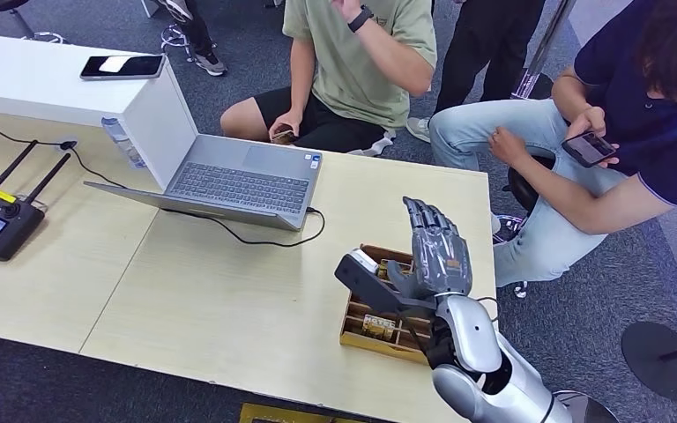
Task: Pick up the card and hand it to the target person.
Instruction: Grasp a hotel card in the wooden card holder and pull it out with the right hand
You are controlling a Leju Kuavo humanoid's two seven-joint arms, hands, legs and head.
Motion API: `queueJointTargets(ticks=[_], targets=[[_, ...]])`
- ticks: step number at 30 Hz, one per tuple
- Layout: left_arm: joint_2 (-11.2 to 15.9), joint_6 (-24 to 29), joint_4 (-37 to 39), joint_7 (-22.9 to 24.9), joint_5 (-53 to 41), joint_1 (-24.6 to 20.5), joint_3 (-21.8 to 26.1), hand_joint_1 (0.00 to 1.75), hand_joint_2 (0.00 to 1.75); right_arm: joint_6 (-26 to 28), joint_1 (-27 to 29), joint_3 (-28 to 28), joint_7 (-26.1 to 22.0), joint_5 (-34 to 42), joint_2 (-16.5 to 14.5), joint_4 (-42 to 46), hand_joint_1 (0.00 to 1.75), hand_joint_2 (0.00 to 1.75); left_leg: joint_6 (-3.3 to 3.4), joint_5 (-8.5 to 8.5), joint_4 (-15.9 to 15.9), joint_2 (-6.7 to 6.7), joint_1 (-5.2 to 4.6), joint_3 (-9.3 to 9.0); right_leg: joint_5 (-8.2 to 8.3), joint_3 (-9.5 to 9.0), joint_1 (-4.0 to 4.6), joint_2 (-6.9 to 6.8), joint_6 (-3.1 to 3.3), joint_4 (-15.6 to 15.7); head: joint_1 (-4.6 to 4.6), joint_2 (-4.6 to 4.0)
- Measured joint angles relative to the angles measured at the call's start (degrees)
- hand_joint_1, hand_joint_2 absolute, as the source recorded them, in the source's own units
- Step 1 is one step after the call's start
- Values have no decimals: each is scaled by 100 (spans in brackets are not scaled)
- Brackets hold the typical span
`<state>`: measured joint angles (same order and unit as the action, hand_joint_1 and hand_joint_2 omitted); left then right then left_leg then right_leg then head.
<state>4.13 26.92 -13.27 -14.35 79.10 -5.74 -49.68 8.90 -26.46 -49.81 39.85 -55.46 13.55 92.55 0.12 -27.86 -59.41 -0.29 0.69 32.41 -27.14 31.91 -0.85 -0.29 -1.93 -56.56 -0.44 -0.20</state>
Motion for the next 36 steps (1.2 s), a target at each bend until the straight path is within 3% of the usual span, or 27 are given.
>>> queueJointTargets(ticks=[8,22,27,36], targets=[[-11,10,0,32,0,1,0,0,0,80,95,-98,15,38,-200,-356,98,175,0,0,0,0,0,0,0,0,0,0,0,0,0,0],[-13,24,0,49,1,2,0,0,0,113,103,-134,17,340,-350,-849,77,175,0,0,0,0,0,0,0,0,0,0,0,0,0,0],[-13,27,0,55,1,2,1,0,0,113,102,-138,17,381,-380,-955,78,175,0,0,0,0,0,0,0,0,0,0,0,0,0,0],[-13,36,0,84,2,2,1,0,0,127,69,-157,17,468,-393,-1071,95,175,0,0,0,0,0,-2,0,-1,0,0,0,0,0,0]])
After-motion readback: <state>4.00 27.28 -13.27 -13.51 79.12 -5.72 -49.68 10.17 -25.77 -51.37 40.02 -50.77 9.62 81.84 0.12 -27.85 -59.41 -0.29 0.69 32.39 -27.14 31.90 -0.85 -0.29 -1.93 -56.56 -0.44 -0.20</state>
